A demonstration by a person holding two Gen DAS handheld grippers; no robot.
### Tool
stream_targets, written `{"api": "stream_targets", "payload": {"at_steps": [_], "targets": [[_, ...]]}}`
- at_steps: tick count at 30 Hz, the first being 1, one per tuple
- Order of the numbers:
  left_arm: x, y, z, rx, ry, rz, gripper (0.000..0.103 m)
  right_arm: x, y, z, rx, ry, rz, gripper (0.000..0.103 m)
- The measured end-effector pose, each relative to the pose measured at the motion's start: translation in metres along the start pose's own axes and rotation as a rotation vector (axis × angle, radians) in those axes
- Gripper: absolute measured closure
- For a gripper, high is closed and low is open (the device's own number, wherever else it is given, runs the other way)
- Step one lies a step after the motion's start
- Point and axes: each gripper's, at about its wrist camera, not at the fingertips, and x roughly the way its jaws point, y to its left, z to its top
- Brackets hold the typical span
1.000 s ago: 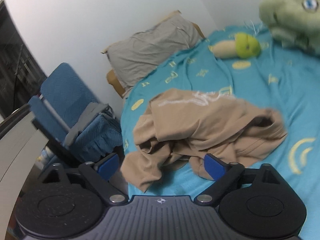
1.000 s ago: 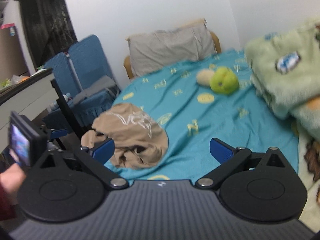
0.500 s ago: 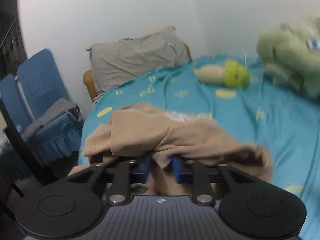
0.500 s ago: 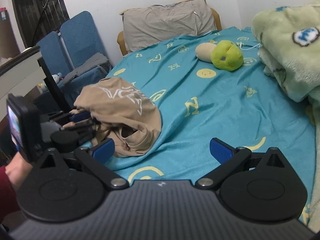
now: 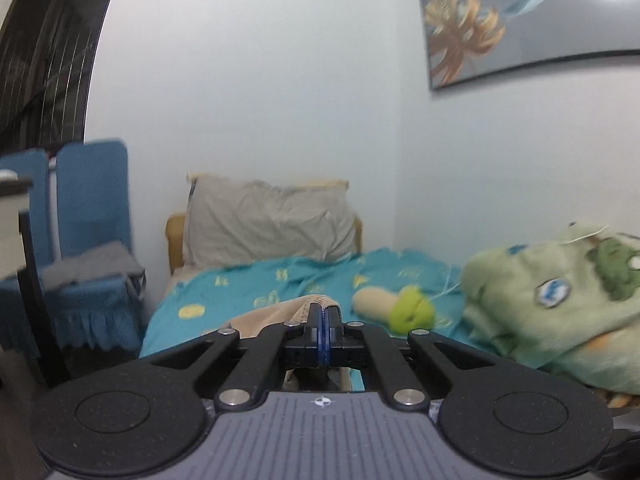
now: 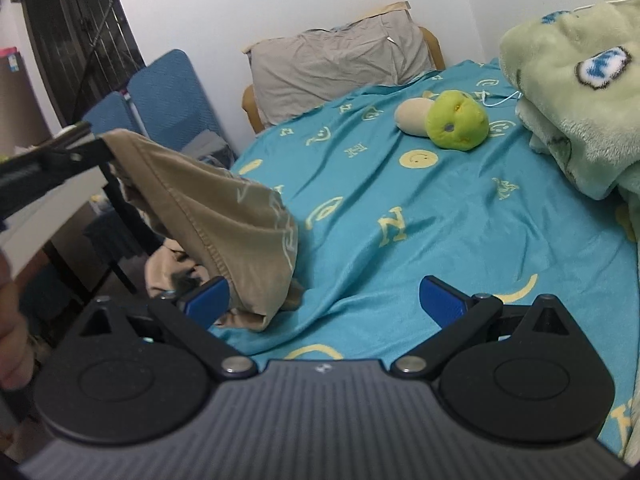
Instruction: Fold clothes
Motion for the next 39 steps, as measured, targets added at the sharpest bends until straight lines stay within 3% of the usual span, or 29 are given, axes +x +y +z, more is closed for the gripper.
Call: {"api": "stream_targets", "payload": {"at_steps": [4, 10, 16, 17, 18, 19, 20, 21, 22, 23, 34, 36, 39], "targets": [[-0.044, -0.015, 0.016, -0.017, -0.072, -0.042, 0.102, -0.015, 0.013, -0.006, -0.017, -0.003, 0.093, 0.0], [-0.107, -0.008, 0.03, -0.127, -0.199, -0.099, 0.102, -0.031, 0.04, -0.012, -0.074, -0.009, 0.232, 0.0], [-0.105, 0.018, 0.02, -0.2, -0.191, -0.088, 0.102, -0.012, 0.077, -0.022, -0.163, 0.149, 0.398, 0.0], [-0.102, 0.024, 0.017, -0.208, -0.181, -0.081, 0.102, -0.007, 0.083, -0.025, -0.188, 0.173, 0.411, 0.005], [-0.097, 0.029, 0.013, -0.208, -0.165, -0.078, 0.102, -0.002, 0.09, -0.028, -0.221, 0.185, 0.41, 0.009], [-0.091, 0.033, 0.01, -0.209, -0.148, -0.075, 0.102, 0.003, 0.095, -0.03, -0.256, 0.189, 0.396, 0.027], [-0.086, 0.038, 0.007, -0.209, -0.132, -0.072, 0.102, 0.008, 0.097, -0.031, -0.277, 0.191, 0.366, 0.051], [-0.08, 0.041, 0.005, -0.2, -0.115, -0.066, 0.102, 0.013, 0.097, -0.032, -0.286, 0.193, 0.329, 0.059], [-0.075, 0.043, 0.002, -0.193, -0.1, -0.059, 0.102, 0.017, 0.093, -0.032, -0.276, 0.2, 0.29, 0.078], [-0.07, 0.046, 0.0, -0.186, -0.085, -0.051, 0.102, 0.021, 0.087, -0.031, -0.247, 0.21, 0.247, 0.085], [0.005, 0.037, -0.047, -0.08, 0.183, -0.025, 0.101, 0.013, -0.002, -0.015, 0.098, 0.177, -0.113, 0.087], [0.022, 0.036, -0.06, -0.073, 0.237, -0.021, 0.101, 0.019, -0.014, -0.017, 0.146, 0.184, -0.112, 0.087], [0.041, 0.038, -0.075, -0.1, 0.312, -0.03, 0.101, 0.018, -0.009, -0.021, 0.13, 0.175, -0.021, 0.086]]}}
